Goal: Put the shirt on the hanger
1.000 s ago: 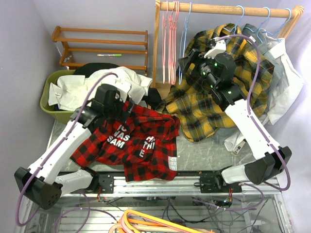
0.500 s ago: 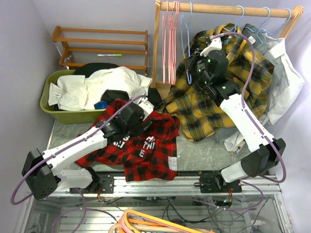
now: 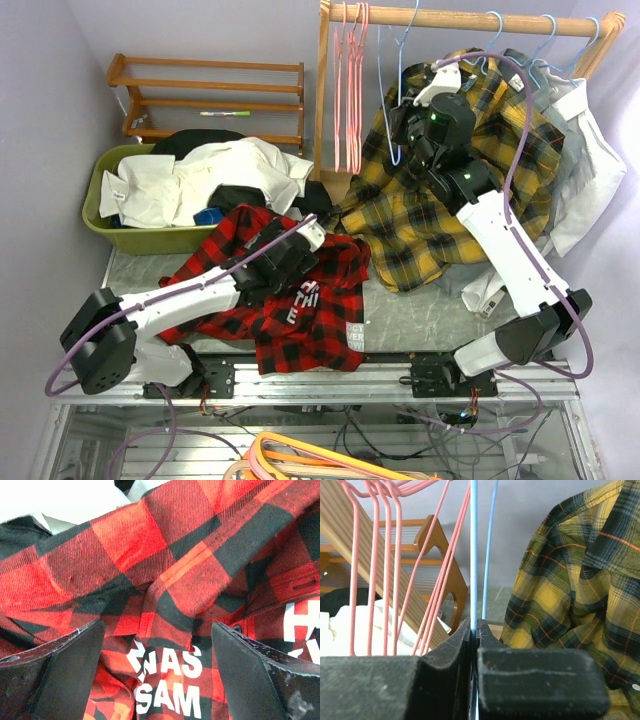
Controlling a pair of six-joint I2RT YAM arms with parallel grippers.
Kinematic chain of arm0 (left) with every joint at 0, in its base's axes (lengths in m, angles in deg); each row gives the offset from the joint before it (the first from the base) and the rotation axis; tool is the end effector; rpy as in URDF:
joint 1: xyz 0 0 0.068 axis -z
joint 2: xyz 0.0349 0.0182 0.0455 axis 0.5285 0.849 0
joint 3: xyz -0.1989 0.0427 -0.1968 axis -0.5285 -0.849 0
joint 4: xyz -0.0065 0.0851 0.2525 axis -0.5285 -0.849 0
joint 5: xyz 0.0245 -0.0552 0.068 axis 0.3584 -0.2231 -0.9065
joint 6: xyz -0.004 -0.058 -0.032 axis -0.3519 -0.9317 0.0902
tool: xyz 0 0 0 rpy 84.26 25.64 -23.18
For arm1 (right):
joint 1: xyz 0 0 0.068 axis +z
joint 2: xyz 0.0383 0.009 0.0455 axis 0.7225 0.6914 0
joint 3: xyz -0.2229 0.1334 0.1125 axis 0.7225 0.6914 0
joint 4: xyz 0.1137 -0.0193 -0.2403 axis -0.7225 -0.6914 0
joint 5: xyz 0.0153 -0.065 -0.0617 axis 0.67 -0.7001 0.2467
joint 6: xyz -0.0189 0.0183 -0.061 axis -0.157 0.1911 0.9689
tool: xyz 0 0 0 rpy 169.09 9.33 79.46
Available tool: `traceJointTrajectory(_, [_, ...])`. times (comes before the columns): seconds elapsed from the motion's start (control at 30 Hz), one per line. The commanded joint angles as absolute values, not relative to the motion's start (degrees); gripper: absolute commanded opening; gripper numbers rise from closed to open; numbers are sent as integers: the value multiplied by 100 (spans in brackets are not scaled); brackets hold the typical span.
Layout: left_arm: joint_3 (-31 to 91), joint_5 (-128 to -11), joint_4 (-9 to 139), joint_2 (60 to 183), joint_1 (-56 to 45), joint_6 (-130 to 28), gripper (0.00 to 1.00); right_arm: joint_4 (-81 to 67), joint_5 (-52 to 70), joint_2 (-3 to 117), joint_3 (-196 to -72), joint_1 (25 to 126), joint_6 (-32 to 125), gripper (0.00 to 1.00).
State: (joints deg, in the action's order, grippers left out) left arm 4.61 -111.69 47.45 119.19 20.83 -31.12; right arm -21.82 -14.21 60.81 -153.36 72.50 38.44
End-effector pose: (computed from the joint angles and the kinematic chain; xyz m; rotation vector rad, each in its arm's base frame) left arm 0.1925 -0.2046 0.2386 0.8474 1.9994 0.2522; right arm 0.3257 0.1451 0.4794 0.0377 1.6644 0.3234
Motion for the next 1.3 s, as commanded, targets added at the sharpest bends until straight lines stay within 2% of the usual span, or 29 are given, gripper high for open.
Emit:
traceJointTrajectory(0.0, [480,-11543,5465,12125,2161,-3038,99,-2273,-1513,5839,-15530,7288,4154,0])
traceJointTrajectory(0.1, [416,-11516,5620,12204,2183,-2958,91,-2253,-1351,5616,-15487,7289,4144,0])
traceJointTrajectory(0.17, [389,-11606,5707,12286,2185,-2881,81,-2198,-1236,5376,-15387,7289,4089,0])
traceJointTrajectory(0.23, [432,-11541,5684,12380,2193,-2747,58,-2128,-1148,5081,-15165,7288,4053,0])
traceJointTrajectory(0.27, [543,-11489,5547,12406,2199,-2755,42,-2087,-1145,4907,-14995,7287,4007,0])
traceJointTrajectory(0.3, [684,-11485,5374,12421,2200,-2794,17,-1997,-1088,4703,-14759,7289,3957,0])
traceJointTrajectory(0.33, [841,-11517,5209,12421,2198,-2833,8,-1867,-982,4489,-14503,7284,3941,0])
traceJointTrajectory(0.47, [1280,-11359,4765,12170,2198,-2790,7,-1385,-829,3629,-13581,7289,3935,0])
traceJointTrajectory(0.63, [2248,-11023,3846,12052,2198,-2916,7,-1627,-828,3260,-13381,7289,3924,0])
traceJointTrajectory(0.83, [2602,-11357,3879,12139,2177,-2679,7,-2776,-56,2225,-12186,7289,3013,0])
traceJointTrajectory(1.0, [2765,-11080,3803,12481,1766,-3014,7,-3937,876,142,-10657,7281,1956,0])
traceJointTrajectory(1.1, [2915,-11102,3722,12630,1636,-2990,7,-4734,906,-1169,-10581,7256,1462,0])
traceJointTrajectory(1.27, [3214,-11095,3559,12870,1294,-2987,7,-5463,2069,-1377,-10732,6991,1303,0])
